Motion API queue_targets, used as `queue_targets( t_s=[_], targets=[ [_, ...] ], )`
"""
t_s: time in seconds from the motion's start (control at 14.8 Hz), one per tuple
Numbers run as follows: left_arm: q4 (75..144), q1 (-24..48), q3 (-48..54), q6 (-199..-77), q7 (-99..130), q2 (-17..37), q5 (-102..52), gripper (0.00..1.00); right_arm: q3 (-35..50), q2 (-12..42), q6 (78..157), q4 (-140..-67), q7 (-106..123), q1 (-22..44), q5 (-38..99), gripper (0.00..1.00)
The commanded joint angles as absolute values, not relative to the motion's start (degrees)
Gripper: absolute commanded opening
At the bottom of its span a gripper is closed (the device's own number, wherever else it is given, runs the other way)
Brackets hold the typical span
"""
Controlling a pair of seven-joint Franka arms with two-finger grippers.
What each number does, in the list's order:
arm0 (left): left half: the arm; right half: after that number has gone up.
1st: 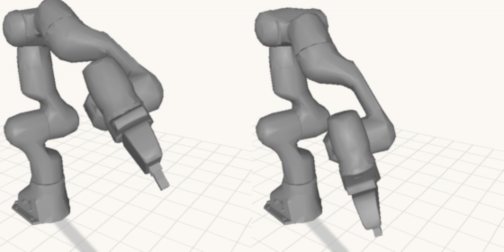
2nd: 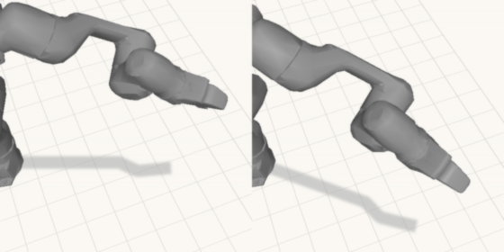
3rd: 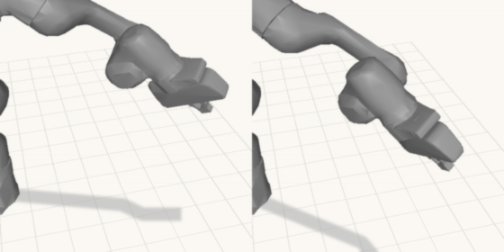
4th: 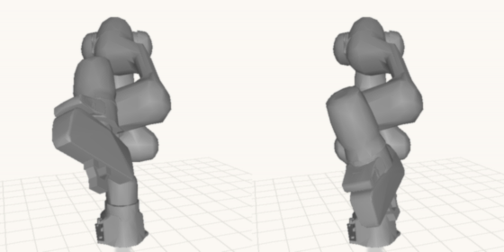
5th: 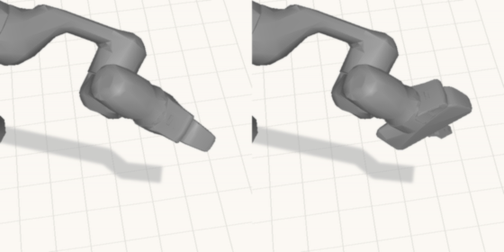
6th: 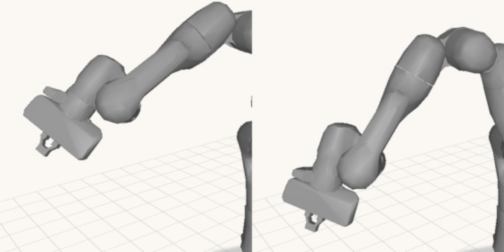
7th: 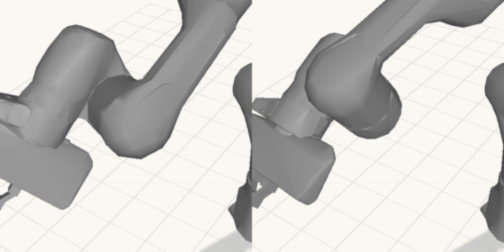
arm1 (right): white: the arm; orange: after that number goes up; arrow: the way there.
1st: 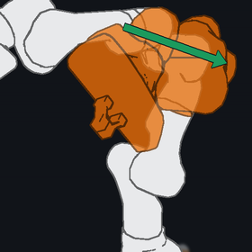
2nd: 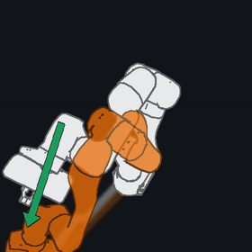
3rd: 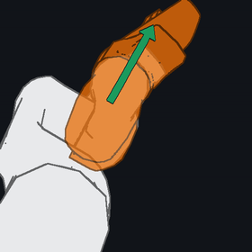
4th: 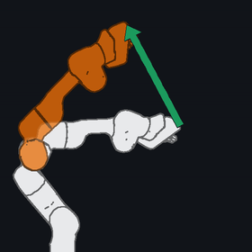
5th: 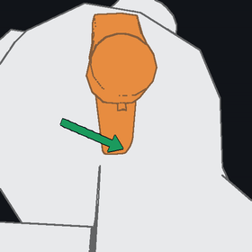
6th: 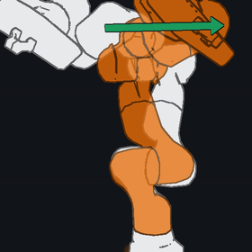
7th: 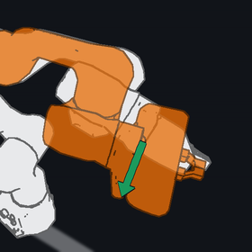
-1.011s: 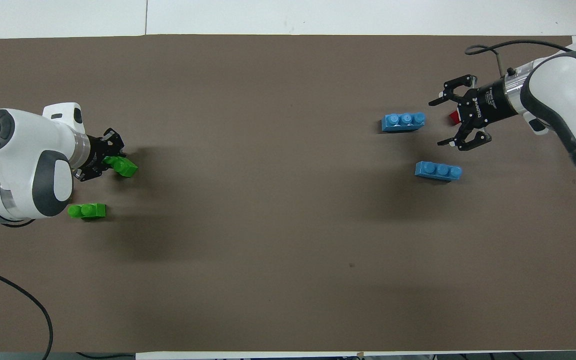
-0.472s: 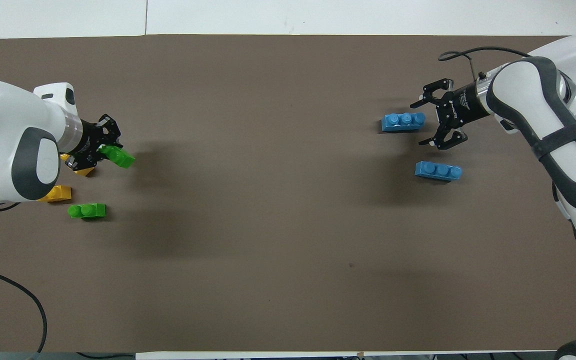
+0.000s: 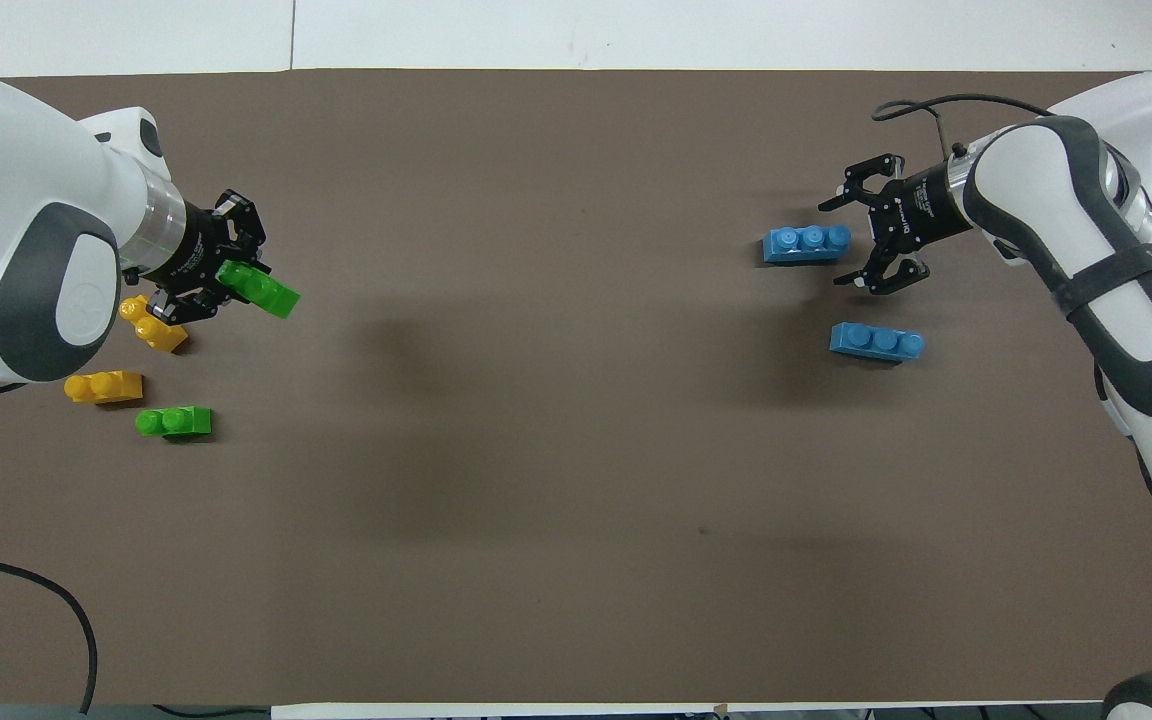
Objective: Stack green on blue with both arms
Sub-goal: 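Lift the green brick with the left gripper while the right gripper grasps the blue brick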
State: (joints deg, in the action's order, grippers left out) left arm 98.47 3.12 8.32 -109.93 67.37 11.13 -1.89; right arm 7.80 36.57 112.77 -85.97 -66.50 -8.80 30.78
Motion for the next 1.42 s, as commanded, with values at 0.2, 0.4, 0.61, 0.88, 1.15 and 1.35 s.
queue_targets(
  t_s=[0.2, 0.4, 0.61, 0.88, 1.15, 1.35],
  targets=[
    [94.0, 6.3, 9.1, -104.1, 81.2, 9.9, -3.0, 0.00, 8.1, 38.1, 115.9, -85.3, -65.4, -7.6, 32.3, 1.00],
    [94.2, 6.3, 9.8, -104.0, 84.8, 8.2, -4.0, 0.00, 8.1, 38.2, 117.2, -85.6, -65.5, -7.6, 32.4, 0.99],
    [94.7, 6.2, 9.7, -103.9, 84.9, 6.8, -5.2, 0.00, 8.0, 38.2, 117.2, -85.8, -65.6, -8.3, 32.4, 0.98],
    [94.7, 6.3, 9.7, -103.4, 85.0, 6.2, -5.4, 0.00, 8.0, 38.1, 117.9, -86.5, -65.4, -8.5, 32.3, 0.98],
    [94.7, 6.3, 9.8, -103.3, 85.7, 6.2, -5.4, 0.00, 8.0, 38.1, 118.5, -87.5, -64.2, -8.7, 32.3, 0.87],
    [94.8, 6.3, 9.8, -103.4, 85.7, 6.0, -5.4, 0.00, 8.0, 38.1, 119.1, -88.2, -63.5, -9.2, 32.3, 0.61]
  ],
)
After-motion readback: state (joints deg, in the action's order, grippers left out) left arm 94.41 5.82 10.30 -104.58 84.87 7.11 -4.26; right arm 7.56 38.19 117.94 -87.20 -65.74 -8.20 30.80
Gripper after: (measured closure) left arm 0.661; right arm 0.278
